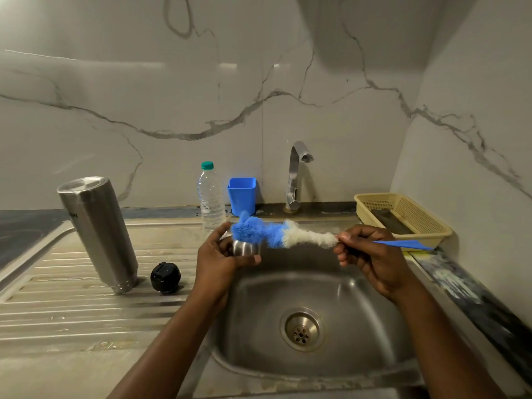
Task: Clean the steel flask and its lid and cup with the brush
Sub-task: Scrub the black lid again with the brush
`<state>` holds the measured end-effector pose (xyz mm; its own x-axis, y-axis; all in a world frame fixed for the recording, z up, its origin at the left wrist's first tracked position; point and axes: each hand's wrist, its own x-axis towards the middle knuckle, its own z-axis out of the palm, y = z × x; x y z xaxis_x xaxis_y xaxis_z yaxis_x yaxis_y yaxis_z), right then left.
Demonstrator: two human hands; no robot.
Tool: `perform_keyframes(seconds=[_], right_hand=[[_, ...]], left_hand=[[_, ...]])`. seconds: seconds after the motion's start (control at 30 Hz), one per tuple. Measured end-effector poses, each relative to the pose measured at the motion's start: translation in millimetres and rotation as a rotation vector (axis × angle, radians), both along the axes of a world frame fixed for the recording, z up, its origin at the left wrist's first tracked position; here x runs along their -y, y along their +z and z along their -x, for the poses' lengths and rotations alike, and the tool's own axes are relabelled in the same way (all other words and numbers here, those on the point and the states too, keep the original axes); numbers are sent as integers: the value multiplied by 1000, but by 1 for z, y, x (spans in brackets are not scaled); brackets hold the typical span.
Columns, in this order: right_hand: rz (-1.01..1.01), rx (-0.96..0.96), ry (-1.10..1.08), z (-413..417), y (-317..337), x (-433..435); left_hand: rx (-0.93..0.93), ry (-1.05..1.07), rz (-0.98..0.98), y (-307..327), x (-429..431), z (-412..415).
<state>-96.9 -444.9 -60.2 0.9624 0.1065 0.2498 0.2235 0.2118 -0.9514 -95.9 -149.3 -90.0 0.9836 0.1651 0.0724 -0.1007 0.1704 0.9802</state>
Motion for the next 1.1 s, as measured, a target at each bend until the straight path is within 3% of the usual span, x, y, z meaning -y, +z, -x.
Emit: perform_keyframes(seconds=[0.1, 0.23, 0.4, 0.57, 0.73, 0.9, 1.1], right_hand=[[58, -3, 16, -2, -2, -10], [-21, -11, -20, -2, 2, 4], [14, -13, 14, -4, -5, -9], [-35, -14, -33, -2, 1, 3], [-6, -16, -25, -4, -5, -7], [-33, -25, -51, -1, 2, 5], [-11, -18, -22, -3, -3, -10]], left_hand=[[17, -22, -14, 0, 4, 3], [-11, 63, 69, -1, -8, -4], [8, -38, -6, -1, 5, 4], [-1, 38, 63, 1, -6, -2], [35, -37, 44, 2, 3, 1], [21, 52, 147, 4, -5, -4], [49, -40, 102, 3, 6, 2]])
